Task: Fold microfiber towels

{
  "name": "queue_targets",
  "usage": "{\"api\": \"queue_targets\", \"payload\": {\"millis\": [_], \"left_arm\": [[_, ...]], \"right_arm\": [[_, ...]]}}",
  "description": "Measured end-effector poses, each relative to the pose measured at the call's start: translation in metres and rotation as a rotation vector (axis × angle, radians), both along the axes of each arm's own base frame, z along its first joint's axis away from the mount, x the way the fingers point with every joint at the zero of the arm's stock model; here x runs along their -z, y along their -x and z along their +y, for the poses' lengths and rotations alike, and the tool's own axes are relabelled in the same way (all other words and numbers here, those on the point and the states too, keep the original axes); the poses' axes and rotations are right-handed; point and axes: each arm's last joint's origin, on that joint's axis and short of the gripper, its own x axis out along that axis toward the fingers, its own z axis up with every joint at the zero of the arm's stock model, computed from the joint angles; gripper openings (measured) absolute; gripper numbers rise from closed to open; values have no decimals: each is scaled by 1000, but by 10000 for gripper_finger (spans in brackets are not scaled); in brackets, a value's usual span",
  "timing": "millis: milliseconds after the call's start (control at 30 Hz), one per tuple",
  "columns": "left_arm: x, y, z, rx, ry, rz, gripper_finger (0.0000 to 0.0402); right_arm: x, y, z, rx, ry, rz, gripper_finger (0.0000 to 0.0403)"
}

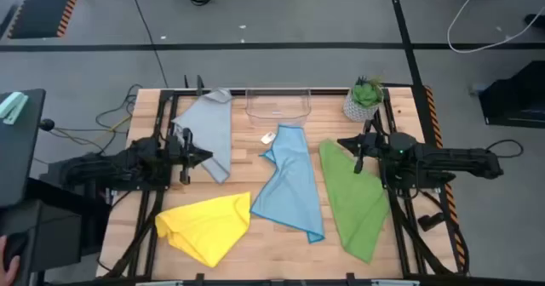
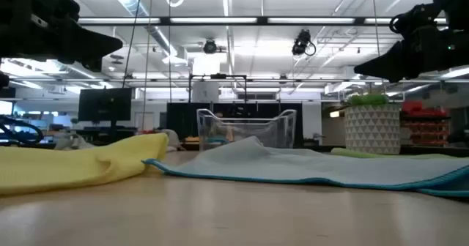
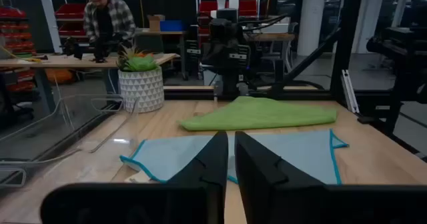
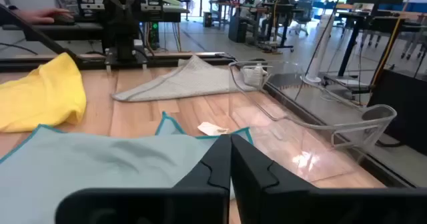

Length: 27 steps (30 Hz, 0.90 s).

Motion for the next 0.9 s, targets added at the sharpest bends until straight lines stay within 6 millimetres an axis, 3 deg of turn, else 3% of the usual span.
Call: {"api": "queue_targets", "payload": {"millis": [900], "left_arm": [[0, 0, 0, 1, -3, -4, 34]], "right_arm": [[0, 0, 0, 0, 0, 0, 13]]}}
